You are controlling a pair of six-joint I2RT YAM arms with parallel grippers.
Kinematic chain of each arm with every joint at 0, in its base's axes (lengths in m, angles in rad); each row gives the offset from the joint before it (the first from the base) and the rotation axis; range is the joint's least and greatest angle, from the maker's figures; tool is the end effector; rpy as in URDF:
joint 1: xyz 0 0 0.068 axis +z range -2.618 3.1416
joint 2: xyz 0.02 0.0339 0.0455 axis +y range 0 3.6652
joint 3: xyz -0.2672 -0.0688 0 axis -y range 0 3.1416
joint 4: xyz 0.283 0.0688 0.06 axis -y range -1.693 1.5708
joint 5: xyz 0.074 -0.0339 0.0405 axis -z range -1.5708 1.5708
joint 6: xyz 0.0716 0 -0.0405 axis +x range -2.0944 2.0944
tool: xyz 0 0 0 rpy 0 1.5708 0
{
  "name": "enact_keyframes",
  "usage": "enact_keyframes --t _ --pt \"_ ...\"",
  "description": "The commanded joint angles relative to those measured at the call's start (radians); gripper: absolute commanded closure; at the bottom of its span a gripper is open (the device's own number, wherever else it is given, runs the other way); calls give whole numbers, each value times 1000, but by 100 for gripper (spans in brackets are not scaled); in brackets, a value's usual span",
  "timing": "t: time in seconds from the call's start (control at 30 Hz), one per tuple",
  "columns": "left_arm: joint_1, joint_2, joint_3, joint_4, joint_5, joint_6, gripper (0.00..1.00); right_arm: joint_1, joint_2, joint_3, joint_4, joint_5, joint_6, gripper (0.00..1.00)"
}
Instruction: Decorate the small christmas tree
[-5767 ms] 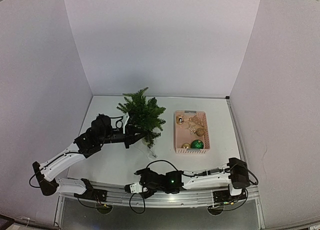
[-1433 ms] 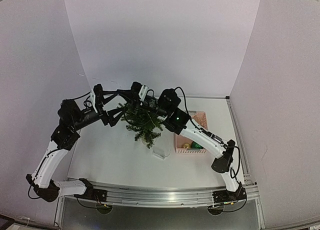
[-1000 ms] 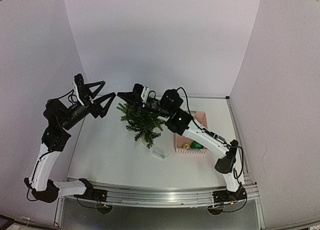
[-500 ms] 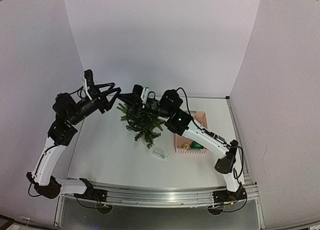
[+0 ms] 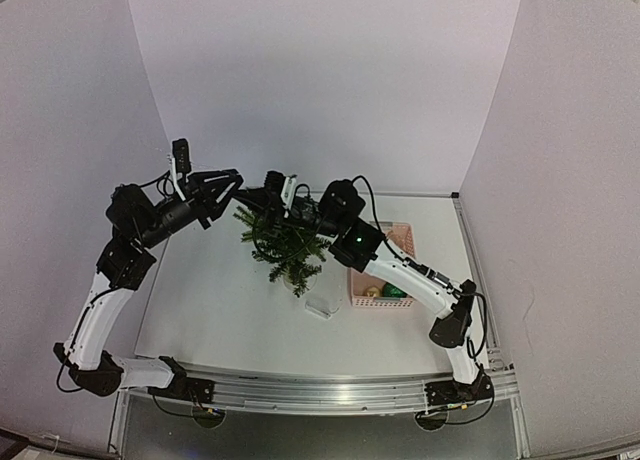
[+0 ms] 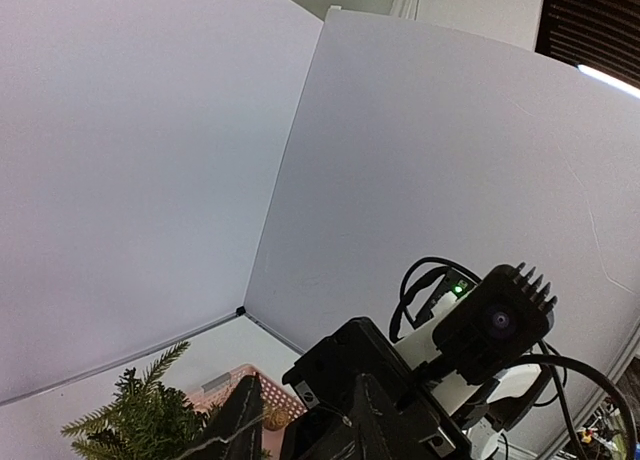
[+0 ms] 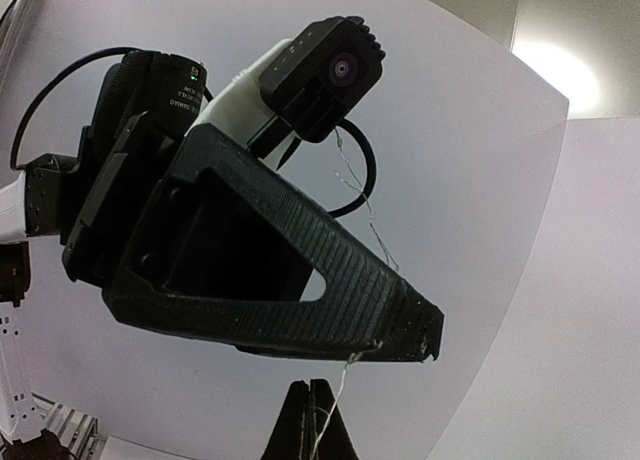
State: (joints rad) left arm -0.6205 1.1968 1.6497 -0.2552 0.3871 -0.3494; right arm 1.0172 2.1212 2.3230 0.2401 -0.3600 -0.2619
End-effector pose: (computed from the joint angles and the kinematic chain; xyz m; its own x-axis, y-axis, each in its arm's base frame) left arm 0.2187 -0.1895 0.5676 -0.1373 -0.2915 -0.9467 0.8435 0.4666 -0.2660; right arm 0.2690 0.4832 0.5170 0.4666 0.2941 -0.8341 -0.8725 0.3078 -0.3796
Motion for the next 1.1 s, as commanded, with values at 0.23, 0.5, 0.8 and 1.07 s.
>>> enact_keyframes --t 0.23,0.5,0.8,1.07 --pt "6 -5 43 27 4 35 100 6 -38 -16 34 -15 0 100" --pt "5 -12 106 26 -241 345 100 6 -110 -127 44 59 12 51" --pt "5 -25 183 8 -441 637 100 23 -210 -272 55 117 24 32" --pt "5 -51 210 35 -603 783 100 27 -292 -395 58 180 34 25"
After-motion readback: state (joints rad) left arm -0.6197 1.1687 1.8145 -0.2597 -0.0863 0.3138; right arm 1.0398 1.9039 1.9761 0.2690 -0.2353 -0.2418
